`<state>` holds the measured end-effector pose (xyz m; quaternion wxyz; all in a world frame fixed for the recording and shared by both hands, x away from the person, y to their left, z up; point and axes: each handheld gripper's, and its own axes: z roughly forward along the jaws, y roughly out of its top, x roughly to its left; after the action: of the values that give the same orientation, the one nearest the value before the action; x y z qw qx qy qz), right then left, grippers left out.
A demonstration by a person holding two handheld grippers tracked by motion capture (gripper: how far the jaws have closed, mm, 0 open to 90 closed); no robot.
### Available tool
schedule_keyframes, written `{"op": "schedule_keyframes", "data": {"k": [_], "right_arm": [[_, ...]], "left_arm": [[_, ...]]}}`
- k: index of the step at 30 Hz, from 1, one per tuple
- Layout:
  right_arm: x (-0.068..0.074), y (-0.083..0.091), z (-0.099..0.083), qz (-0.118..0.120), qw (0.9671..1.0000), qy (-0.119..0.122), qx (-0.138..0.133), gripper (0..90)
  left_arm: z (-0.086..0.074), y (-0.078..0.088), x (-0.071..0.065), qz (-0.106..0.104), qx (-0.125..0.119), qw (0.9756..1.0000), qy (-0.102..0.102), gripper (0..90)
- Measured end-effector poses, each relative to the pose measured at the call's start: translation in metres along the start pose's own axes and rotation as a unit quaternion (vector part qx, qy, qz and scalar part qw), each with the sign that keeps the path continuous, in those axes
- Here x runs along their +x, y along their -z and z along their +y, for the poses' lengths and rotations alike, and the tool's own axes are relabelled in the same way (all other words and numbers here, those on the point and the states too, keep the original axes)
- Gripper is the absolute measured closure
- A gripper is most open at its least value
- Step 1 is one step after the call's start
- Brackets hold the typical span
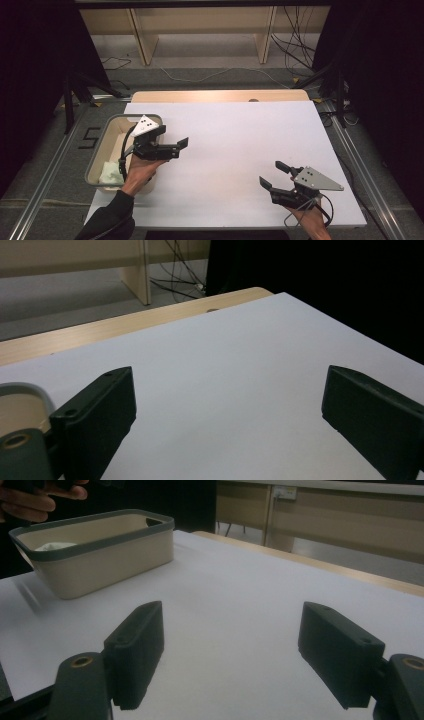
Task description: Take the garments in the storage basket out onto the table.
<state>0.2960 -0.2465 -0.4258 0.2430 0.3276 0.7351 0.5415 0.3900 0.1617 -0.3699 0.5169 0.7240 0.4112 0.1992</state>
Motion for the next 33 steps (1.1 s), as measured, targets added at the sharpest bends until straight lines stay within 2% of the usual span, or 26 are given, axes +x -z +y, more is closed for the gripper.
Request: {"op": "schedule_keyframes", "data": {"k": [2,4,5,8,13,15,18,21,26,28,30,33], "right_arm": [[0.0,0.0,0.0,0.001,1.0,0.001,-0.002,27.1],[0.001,0.001,0.0,0.003,1.0,0.001,-0.002,27.1],[0.001,0.001,0.0,0.004,1.0,0.002,-0.003,27.1],[0.0,-0.001,-0.001,0.003,1.0,0.0,0.003,27.0],[0.001,-0.001,-0.001,0.004,1.0,0.003,0.005,27.0],[0.001,-0.001,-0.001,0.005,1.0,0.001,0.005,27.1],[0.0,-0.002,-0.002,0.003,0.9999,0.004,0.011,27.0],[0.0,-0.002,-0.002,0.004,0.9999,0.003,0.01,27.0],[0.001,-0.004,-0.002,0.005,0.9999,0.008,0.012,27.0],[0.002,-0.004,-0.002,0.004,0.9998,0.01,0.014,27.1],[0.002,-0.004,-0.002,0.004,0.9998,0.01,0.016,27.0],[0.001,-0.004,-0.003,0.003,0.9998,0.011,0.016,27.1]], "left_arm": [[0.001,0.004,0.005,0.009,0.003,0.9999,0.006,6.6],[0.002,0.008,0.011,0.028,0.012,0.9995,0.006,6.9],[0.002,0.01,0.014,0.03,0.017,0.9994,0.006,7.1],[0.004,0.018,0.027,0.032,0.029,0.9988,0.024,7.1],[0.007,0.035,0.045,0.054,0.062,0.9965,0.015,7.3],[0.008,0.042,0.052,0.066,0.08,0.9945,0.014,7.5],[0.007,0.048,0.062,0.09,0.111,0.9897,0.008,7.6],[0.004,0.055,0.073,0.101,0.144,0.9842,0.021,7.8],[-0.001,0.058,0.084,0.129,0.207,0.9696,0.018,7.9],[-0.003,0.059,0.087,0.133,0.226,0.9649,0.02,7.9],[-0.004,0.06,0.089,0.14,0.238,0.961,0.018,8.0],[-0.005,0.063,0.093,0.144,0.244,0.9587,0.023,8.6]]}}
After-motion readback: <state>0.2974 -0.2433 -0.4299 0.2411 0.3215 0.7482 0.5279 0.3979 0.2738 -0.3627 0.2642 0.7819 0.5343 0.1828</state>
